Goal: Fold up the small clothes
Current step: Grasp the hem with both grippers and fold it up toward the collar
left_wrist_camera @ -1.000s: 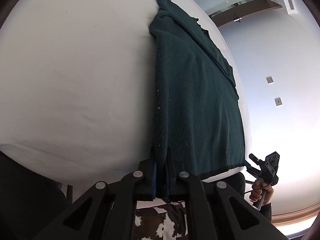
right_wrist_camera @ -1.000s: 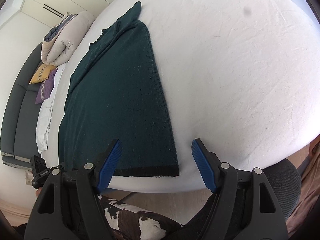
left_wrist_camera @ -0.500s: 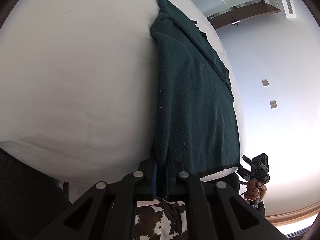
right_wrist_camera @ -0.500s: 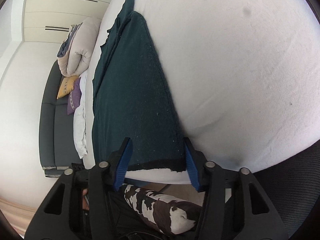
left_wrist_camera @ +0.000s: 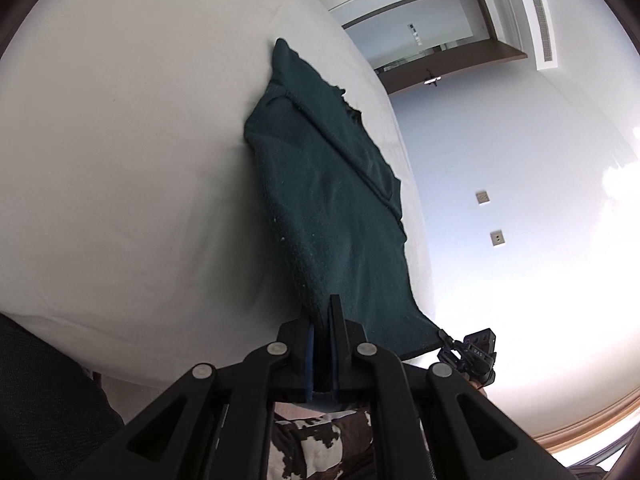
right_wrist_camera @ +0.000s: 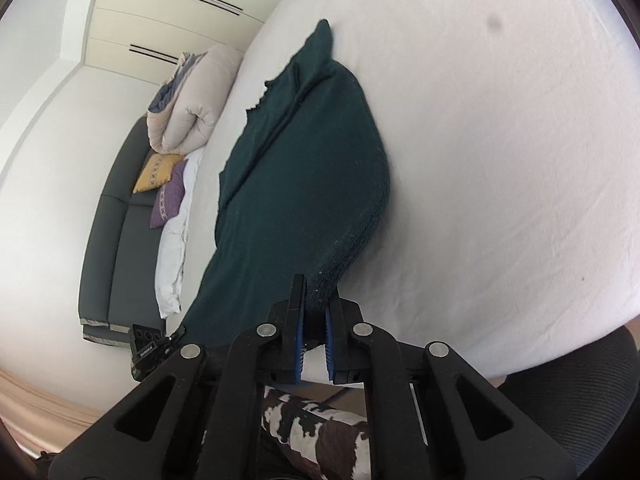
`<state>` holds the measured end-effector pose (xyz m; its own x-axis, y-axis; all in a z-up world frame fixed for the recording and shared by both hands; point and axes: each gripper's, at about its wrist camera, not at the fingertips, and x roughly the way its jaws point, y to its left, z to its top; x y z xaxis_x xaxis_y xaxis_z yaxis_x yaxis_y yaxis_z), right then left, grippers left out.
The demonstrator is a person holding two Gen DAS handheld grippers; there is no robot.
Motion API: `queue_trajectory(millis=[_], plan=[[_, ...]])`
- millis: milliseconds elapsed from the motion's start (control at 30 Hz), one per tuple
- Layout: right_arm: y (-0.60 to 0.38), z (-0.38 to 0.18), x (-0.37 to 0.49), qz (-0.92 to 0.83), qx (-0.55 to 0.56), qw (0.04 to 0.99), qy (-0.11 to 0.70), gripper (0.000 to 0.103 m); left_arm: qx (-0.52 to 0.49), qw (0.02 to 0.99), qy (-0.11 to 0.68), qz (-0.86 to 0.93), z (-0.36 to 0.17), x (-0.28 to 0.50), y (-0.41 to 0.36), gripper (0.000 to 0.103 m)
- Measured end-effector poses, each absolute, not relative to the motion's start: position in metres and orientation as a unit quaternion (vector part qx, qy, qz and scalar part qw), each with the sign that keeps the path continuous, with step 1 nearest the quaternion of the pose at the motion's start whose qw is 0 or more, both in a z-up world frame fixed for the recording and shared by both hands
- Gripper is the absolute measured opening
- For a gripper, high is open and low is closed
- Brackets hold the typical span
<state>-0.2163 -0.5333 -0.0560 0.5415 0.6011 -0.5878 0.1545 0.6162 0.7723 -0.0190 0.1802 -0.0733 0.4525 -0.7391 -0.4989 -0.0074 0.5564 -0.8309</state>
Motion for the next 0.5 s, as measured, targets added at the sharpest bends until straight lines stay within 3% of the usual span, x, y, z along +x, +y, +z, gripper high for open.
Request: queue_trajectory(millis=[167, 500], plan=[[-0.529, -0.029, -0.212, 0.17, 0.404, 0.79, 0.429, 0.007, -0.406, 0.758, 0.442, -0.256, -0.059, -0.026, 0.181, 0.005], [-0.523, -0.028, -0.195, 0.183, 0.405, 0.783, 0.435, 0.007, -0.438, 0.743, 0.434, -0.259, -0.072, -0.025, 0.186, 0.005]])
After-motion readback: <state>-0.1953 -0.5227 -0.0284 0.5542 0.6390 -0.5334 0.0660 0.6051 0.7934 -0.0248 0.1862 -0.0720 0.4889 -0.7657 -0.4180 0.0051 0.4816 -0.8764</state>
